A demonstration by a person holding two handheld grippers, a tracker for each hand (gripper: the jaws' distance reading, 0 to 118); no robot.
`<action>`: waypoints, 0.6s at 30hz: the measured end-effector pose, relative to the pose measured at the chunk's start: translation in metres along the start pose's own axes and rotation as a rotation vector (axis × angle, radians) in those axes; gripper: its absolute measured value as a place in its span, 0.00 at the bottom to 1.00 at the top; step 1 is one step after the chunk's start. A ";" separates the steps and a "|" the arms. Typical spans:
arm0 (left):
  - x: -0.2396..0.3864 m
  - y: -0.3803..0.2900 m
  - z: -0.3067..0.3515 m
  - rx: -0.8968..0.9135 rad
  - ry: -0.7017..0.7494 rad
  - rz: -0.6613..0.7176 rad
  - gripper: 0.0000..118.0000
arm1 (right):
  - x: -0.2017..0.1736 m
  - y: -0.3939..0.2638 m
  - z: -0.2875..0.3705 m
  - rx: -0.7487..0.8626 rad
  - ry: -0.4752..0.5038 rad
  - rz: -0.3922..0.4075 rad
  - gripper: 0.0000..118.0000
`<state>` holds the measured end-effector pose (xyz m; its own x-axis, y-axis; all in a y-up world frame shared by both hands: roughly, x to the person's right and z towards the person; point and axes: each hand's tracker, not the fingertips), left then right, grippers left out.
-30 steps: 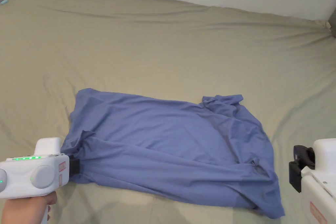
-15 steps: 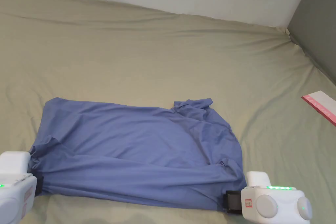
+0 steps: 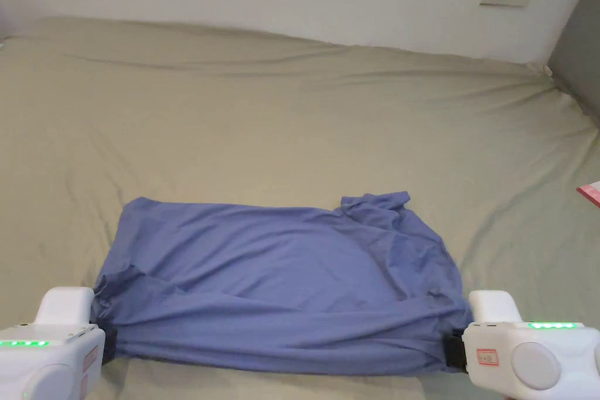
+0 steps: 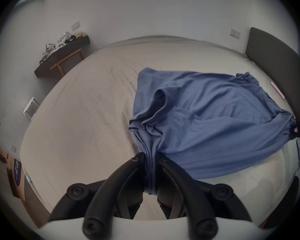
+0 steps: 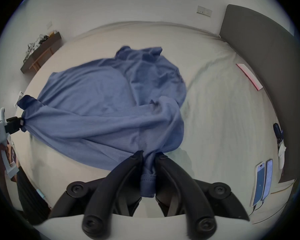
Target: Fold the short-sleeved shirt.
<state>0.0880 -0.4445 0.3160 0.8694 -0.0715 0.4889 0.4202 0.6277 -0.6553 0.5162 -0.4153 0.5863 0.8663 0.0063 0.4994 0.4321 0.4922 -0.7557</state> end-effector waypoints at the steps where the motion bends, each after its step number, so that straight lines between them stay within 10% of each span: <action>1: -0.001 0.002 0.008 0.027 -0.001 0.000 0.09 | 0.002 0.001 0.012 0.005 0.003 0.001 0.13; 18: -0.010 -0.099 0.032 -0.188 0.021 -0.122 0.09 | -0.005 -0.107 0.022 -0.231 0.011 -0.026 0.13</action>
<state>0.0297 -0.4816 0.3947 0.8134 -0.1555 0.5606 0.5622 0.4576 -0.6888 0.4604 -0.4483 0.6740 0.8564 -0.0142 0.5162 0.4990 0.2801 -0.8201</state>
